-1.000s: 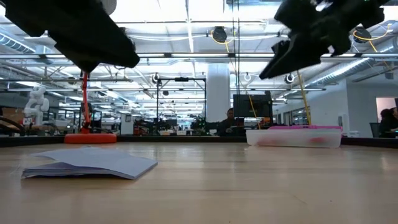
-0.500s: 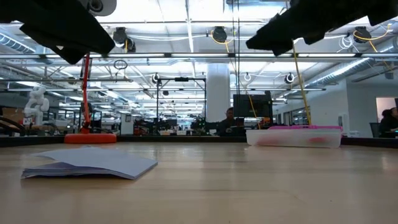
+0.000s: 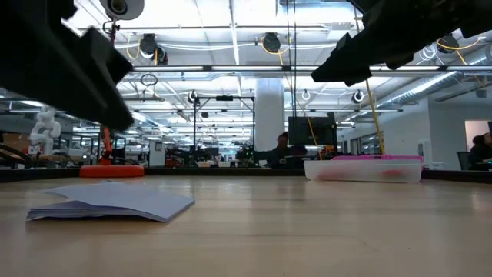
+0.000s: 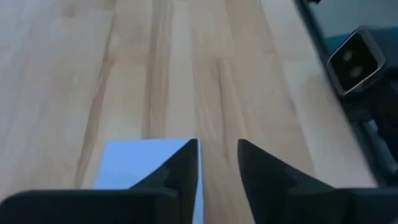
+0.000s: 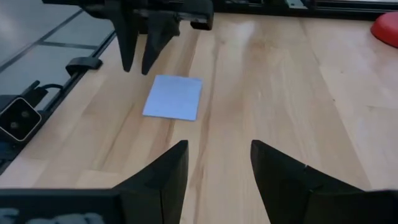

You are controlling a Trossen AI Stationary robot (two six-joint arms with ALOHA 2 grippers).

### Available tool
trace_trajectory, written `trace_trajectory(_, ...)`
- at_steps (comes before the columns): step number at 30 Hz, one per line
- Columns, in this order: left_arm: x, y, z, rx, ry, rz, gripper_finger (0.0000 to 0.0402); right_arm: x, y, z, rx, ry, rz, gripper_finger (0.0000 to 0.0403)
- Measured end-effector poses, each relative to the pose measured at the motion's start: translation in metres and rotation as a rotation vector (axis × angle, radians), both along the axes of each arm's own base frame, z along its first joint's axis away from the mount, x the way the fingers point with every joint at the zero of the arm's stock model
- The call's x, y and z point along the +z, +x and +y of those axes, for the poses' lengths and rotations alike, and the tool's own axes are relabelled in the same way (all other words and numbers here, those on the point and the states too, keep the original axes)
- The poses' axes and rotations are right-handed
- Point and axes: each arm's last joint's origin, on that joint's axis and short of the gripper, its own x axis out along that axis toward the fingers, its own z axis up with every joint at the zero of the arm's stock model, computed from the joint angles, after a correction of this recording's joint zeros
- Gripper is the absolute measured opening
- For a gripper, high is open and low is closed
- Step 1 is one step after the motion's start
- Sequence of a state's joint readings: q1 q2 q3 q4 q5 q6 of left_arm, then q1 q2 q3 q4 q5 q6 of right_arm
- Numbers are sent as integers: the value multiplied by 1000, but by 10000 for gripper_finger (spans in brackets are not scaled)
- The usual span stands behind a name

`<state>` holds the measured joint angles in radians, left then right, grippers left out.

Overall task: Pack school essentials
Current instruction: Put the blue sticky notes into the supply box

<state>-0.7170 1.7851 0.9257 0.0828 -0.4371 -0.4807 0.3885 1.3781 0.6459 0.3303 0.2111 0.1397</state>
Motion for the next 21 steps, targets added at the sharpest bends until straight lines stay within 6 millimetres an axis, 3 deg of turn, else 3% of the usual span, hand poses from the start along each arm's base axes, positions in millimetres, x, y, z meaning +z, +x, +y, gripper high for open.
trace_trajectory(12, -40, 2, -2, -10, 186, 49, 193, 0, 0, -1, 4, -14, 4, 167)
trace_trajectory(16, -46, 3, -3, -29, 220, 48, 188, 0, 0, -1, 5, -17, 3, 167)
trace_trajectory(21, -48, 3, -4, -30, 254, 34, 146, 0, 0, -1, 6, -20, 2, 167)
